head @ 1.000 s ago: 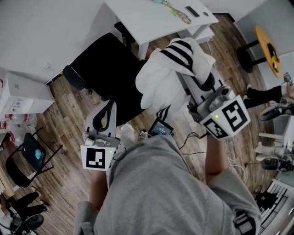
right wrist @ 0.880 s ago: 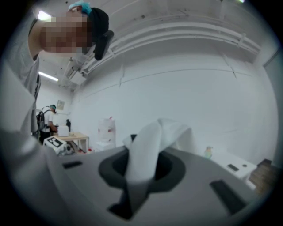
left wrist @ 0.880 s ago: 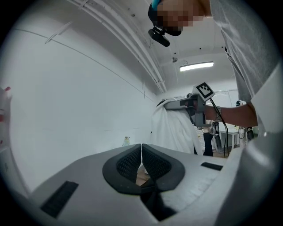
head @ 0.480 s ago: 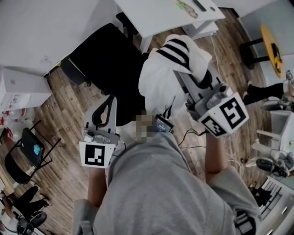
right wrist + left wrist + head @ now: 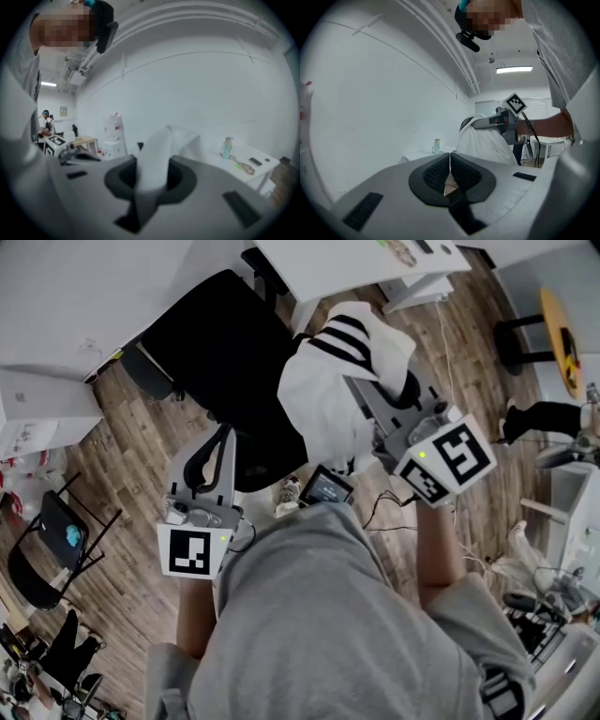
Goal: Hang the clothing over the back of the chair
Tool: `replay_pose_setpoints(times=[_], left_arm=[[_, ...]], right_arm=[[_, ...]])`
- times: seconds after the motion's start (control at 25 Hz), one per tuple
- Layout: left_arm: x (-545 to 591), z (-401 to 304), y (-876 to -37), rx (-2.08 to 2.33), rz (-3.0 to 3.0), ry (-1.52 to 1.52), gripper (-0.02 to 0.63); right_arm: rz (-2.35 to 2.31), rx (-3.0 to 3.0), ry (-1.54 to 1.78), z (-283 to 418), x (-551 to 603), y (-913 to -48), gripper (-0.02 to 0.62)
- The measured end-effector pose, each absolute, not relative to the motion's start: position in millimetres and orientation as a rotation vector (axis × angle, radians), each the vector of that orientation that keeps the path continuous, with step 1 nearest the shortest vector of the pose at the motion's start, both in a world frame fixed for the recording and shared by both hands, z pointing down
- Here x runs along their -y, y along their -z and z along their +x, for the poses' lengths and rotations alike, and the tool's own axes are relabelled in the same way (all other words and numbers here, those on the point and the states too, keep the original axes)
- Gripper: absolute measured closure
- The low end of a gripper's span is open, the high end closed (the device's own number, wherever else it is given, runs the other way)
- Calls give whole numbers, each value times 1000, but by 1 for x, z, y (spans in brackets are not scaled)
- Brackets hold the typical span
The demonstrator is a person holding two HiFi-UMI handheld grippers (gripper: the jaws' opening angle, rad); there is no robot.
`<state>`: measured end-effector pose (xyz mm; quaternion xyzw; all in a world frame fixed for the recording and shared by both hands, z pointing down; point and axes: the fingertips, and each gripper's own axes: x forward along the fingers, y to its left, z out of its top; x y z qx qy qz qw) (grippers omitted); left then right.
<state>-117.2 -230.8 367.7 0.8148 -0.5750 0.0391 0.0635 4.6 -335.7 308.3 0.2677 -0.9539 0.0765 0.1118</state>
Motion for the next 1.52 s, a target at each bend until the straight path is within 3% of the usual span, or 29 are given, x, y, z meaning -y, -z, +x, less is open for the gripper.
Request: replay_pose_setpoints(times=[1.52], left_arm=[[229, -137, -396, 1705, 2415, -125, 569]], right_arm=[[516, 2364, -338, -41, 335, -440, 486]])
